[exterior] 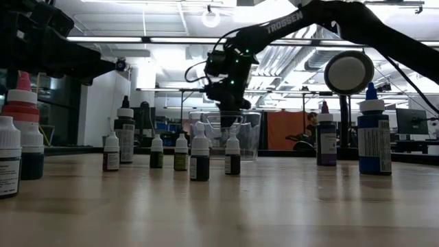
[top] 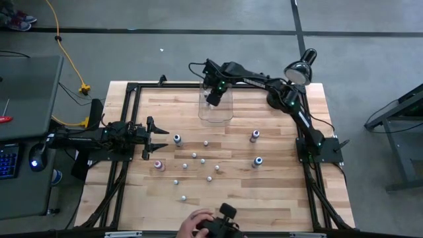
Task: Pick & Place food coloring
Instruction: Put the small food coloring bottle into the transparent bin
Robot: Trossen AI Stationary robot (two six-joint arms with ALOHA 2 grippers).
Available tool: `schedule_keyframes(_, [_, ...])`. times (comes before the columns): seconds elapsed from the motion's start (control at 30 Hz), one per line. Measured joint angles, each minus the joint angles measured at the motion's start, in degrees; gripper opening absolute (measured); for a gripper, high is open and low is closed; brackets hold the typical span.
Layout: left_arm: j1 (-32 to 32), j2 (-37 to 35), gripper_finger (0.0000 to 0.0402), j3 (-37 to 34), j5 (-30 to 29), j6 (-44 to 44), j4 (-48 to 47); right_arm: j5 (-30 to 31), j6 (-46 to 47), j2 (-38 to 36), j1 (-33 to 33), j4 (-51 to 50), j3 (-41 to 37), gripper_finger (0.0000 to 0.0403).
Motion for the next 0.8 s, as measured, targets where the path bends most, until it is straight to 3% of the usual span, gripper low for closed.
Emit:
schedule_keyframes(0.33, [0.0,0.0,0.0239,0.0,0.0,0.0,0.0,2.8,13.8,1.5,0.1,3.7,0.0,0.0055])
schedule_keyframes(0.47, [0.0,0.0,0.0239,0.0,0.0,0.0,0.0,6.1,16.3,1.5,0.1,4.1,0.0,0.0055])
schedule_keyframes(0.8, [0.0,0.0,0.0239,0.0,0.0,0.0,0.0,6.6,21.1,3.0,0.9,6.7,0.0,0.0055])
